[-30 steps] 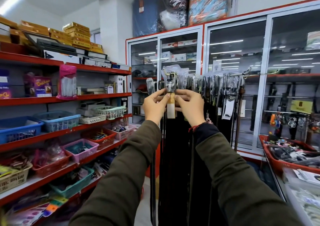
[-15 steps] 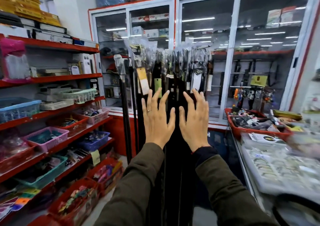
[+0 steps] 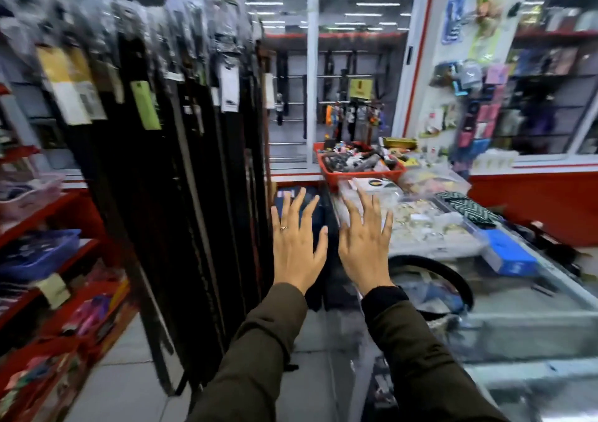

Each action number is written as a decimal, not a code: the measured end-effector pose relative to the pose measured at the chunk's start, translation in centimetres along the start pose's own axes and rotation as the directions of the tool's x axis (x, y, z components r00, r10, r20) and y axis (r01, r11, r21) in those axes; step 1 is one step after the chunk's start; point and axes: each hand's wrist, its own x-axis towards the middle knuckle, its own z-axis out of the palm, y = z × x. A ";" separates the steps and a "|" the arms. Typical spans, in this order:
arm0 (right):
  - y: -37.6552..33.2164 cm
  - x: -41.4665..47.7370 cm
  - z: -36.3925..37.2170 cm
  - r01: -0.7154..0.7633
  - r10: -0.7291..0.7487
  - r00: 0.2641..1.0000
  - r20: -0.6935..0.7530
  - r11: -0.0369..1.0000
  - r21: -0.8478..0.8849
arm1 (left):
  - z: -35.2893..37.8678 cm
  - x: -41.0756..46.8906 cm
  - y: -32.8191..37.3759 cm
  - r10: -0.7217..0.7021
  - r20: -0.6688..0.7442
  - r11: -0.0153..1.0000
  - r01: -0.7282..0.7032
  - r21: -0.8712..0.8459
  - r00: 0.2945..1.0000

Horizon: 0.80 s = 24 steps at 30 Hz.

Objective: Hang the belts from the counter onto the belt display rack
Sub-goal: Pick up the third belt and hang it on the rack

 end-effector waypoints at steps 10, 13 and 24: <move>17.0 -6.1 -3.4 -0.231 0.361 0.766 0.532 0.927 -0.297 | 11.9 -4.7 6.3 0.179 0.673 0.959 0.025 -0.283 0.717; 19.9 -7.6 -4.4 -0.211 0.423 0.594 0.684 0.903 -0.375 | 14.3 -6.0 8.5 0.235 0.792 0.960 -0.007 -0.280 0.564; 20.1 -9.2 -4.4 -0.126 0.341 0.683 0.646 0.926 -0.356 | 16.1 -8.9 10.0 0.214 0.776 0.977 -0.130 -0.170 0.594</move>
